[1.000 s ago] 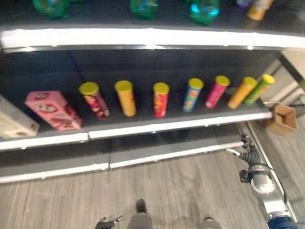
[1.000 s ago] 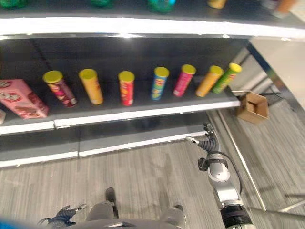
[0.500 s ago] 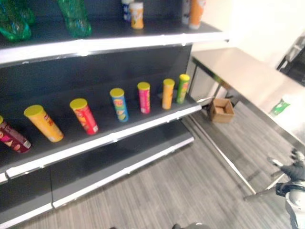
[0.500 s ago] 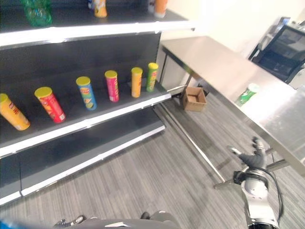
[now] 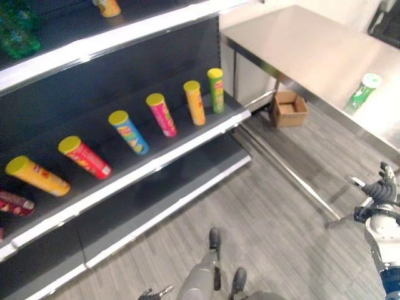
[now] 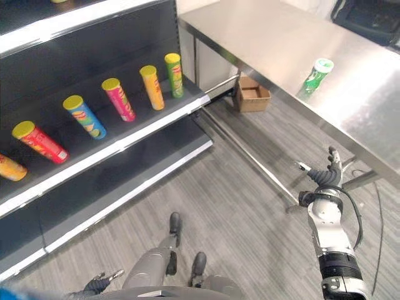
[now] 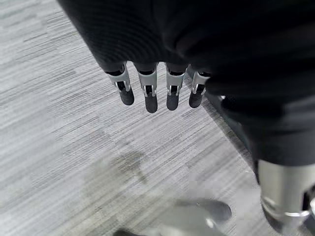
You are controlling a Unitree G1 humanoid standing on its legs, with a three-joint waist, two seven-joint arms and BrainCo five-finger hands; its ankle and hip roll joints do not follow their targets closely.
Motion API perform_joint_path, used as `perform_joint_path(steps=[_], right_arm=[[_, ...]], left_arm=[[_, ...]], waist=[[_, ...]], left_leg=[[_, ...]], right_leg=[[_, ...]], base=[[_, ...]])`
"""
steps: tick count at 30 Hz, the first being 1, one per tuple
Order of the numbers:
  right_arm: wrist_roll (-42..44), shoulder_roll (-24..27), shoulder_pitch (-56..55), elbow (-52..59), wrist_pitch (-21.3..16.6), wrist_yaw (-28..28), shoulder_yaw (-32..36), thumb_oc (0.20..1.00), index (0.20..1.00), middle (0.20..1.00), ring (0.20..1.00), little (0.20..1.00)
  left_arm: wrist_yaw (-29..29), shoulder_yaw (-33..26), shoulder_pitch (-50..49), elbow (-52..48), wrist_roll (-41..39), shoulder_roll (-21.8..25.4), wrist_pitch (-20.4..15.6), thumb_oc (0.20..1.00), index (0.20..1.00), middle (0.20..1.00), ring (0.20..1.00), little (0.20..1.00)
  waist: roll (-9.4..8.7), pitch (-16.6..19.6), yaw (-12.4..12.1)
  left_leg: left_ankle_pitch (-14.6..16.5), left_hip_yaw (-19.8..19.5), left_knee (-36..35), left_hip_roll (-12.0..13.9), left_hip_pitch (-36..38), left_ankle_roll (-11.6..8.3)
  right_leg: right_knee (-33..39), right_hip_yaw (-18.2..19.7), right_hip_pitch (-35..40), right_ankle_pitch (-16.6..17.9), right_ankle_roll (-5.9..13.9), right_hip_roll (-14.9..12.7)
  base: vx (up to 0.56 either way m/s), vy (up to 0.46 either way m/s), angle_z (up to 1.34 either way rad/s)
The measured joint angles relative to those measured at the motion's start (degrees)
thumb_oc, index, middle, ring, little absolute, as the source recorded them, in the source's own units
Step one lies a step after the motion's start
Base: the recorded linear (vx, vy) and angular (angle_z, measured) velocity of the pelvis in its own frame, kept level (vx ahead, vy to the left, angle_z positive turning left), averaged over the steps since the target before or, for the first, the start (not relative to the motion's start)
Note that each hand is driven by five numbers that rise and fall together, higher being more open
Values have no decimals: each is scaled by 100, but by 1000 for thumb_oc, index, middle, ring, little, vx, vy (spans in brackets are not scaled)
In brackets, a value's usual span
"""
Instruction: Put the goods on the table back onto the shelves and tidy them up.
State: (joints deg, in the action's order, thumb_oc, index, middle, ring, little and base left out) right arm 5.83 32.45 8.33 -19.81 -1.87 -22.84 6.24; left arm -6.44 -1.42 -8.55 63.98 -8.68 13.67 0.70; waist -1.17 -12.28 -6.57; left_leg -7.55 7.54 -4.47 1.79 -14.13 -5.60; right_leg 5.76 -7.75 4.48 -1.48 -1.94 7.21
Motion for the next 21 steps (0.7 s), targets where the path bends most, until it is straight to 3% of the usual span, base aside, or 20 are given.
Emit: perform_joint_path(steps=[2,3,4,5,6,7,9,10,11,12,14,16,17,19,21], right_arm=[[-97,82,30,159,-4,-4,61,1000,1000,1000,1000,1000],[-117,66,50,158,28,-21,74,1000,1000,1000,1000,1000],[-152,56,60,180,59,-29,61,1000,1000,1000,1000,1000],[-151,68,69,404,70,-47,101,1000,1000,1000,1000,1000],[-149,-63,50,618,65,-63,146,1000,1000,1000,1000,1000],[-150,-111,-8,856,49,-64,130,1000,1000,1000,1000,1000],[-152,-72,-76,1426,-4,-137,365,1000,1000,1000,1000,1000],[-152,-78,-59,1512,-15,-203,462,1000,1000,1000,1000,1000],[-152,-71,-49,1646,-24,-306,644,1000,1000,1000,1000,1000],[-151,-33,-67,1737,-42,-451,827,1000,1000,1000,1000,1000],[-152,197,-245,1735,0,-440,1001,1000,1000,1000,1000,1000],[-154,594,-405,1546,14,-442,1326,1000,1000,1000,1000,1000],[-154,674,-408,1421,35,-445,1400,1000,1000,1000,1000,1000],[-151,711,-418,1224,69,-451,1528,1000,1000,1000,1000,1000],[-147,700,-767,1138,159,-451,1690,1000,1000,1000,1000,1000]], left_arm=[[-10,-37,4,-3,0,4,0,1000,1000,1000,1000,1000],[-20,-107,41,5,-1,3,3,1000,1000,1000,1000,1000],[-45,-139,109,-9,-2,8,6,1000,1000,1000,1000,1000],[-64,-123,192,-55,-3,-18,7,1000,1000,1000,1000,1000],[-89,-98,246,-105,-4,34,-7,1000,1000,1000,1000,1000],[-121,-61,263,-240,-5,104,-39,1000,1000,1000,1000,1000],[-153,60,529,-280,-8,177,-32,1000,1000,1000,1000,1000],[-166,126,583,-290,-11,181,-36,1000,1000,1000,1000,1000],[-190,186,619,-369,-11,158,-41,1000,1000,1000,1000,1000],[-227,224,618,-497,-10,143,-57,1000,1000,1000,1000,1000],[-228,288,681,-537,-1,198,-51,1000,1000,1000,1000,1000],[-229,380,738,-351,34,246,-12,1000,1000,1000,1000,1000],[-229,373,730,-268,46,253,4,1000,1000,1000,1000,1000],[-224,375,695,-122,78,276,12,1000,1000,1000,1000,1000],[-224,338,639,-28,101,259,48,1000,1000,1000,1000,1000]], waist=[[-36,10,17],[-78,-4,37],[-146,-16,-27],[33,6,23],[23,-13,7],[-59,36,35],[-177,35,283],[-187,39,318],[-165,63,339],[-91,132,337],[-76,142,331],[-59,160,351],[-83,172,381],[-133,187,481],[-210,211,588]], left_leg=[[-43,3,68,-51,66,39],[-109,60,24,-121,151,154],[-195,288,-97,-190,385,278],[-56,556,-119,-39,774,731],[-97,598,-115,57,880,1082],[20,567,-82,30,1005,1185],[167,361,-75,-185,1227,1340],[229,316,-74,-240,1303,1404],[284,286,-66,-324,1417,1423],[402,250,-3,-356,1454,1417],[445,37,7,-351,1445,1352],[510,-353,-41,-313,1433,1253],[508,-381,-39,-309,1440,1240],[534,-565,-36,-285,1506,1210],[618,-895,-40,-266,1658,1104]], right_leg=[[-23,84,72,-13,-48,0],[-25,166,129,-31,-32,-4],[-93,243,242,-154,166,-71],[-837,62,193,-419,546,69],[-1545,-140,-25,-716,727,9],[-2267,-417,-299,-851,799,-155],[-4241,-734,-974,-802,1154,-698],[-4708,-881,-1186,-825,1246,-938],[-4999,-1081,-1327,-971,1122,-1381],[-4251,-1228,-1346,-1008,1067,-2009],[-2970,-1247,-1199,-872,1084,-2370],[-981,-649,-954,-192,1261,-2412],[-537,-459,-875,41,1321,-2407],[-190,-322,-982,454,1348,-2468],[32,51,-1105,1000,1511,-2377]], base=[[336,130,-63],[288,125,-41],[228,117,-50],[203,138,-59],[148,152,-37],[152,157,-6],[138,90,46],[94,14,51],[173,-54,36],[187,-83,42],[253,-144,50],[192,-136,60],[116,-99,54],[177,-126,48],[191,-127,73]])
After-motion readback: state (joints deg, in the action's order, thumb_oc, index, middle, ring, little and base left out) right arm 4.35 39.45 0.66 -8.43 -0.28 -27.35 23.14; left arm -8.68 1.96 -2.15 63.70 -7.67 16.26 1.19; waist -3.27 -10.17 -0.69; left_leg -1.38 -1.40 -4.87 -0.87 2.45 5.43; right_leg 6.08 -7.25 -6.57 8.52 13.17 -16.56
